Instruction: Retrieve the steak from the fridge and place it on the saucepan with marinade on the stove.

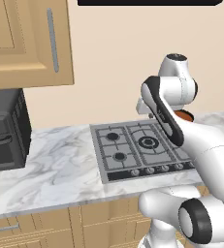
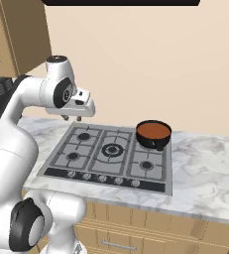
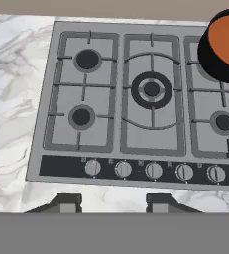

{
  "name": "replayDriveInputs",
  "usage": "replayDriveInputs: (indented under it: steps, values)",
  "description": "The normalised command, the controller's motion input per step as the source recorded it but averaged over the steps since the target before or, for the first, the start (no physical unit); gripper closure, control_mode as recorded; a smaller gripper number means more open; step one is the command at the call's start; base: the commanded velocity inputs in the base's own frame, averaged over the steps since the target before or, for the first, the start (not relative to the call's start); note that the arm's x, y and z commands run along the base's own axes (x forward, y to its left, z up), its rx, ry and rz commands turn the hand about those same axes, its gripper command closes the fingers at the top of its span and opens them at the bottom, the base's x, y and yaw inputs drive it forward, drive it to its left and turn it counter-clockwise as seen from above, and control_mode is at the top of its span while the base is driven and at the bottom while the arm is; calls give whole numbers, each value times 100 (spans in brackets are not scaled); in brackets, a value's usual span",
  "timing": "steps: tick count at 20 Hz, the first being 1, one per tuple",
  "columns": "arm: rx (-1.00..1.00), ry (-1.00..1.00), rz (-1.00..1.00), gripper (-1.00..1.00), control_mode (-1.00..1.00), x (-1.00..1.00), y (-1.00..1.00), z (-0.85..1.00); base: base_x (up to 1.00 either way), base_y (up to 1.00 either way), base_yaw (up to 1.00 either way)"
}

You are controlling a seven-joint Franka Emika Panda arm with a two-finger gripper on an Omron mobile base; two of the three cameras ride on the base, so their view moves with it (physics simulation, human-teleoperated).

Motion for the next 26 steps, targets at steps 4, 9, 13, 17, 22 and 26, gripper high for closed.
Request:
replayDriveInputs:
  steps: [4,9,13,17,22,26]
  values:
    - [0,0,0,-100,-100,5,0,0,0,0,0]
    - [0,-5,3,-100,-100,-3,0,0,0,0,0]
    - [0,0,1,-100,-100,-8,0,0,0,0,0]
    - [0,0,0,-100,100,0,0,0,-75,0,43]
    - [0,0,0,-100,100,0,0,0,-65,-23,80]
    - [0,0,0,-100,100,0,0,0,-19,-1,96]
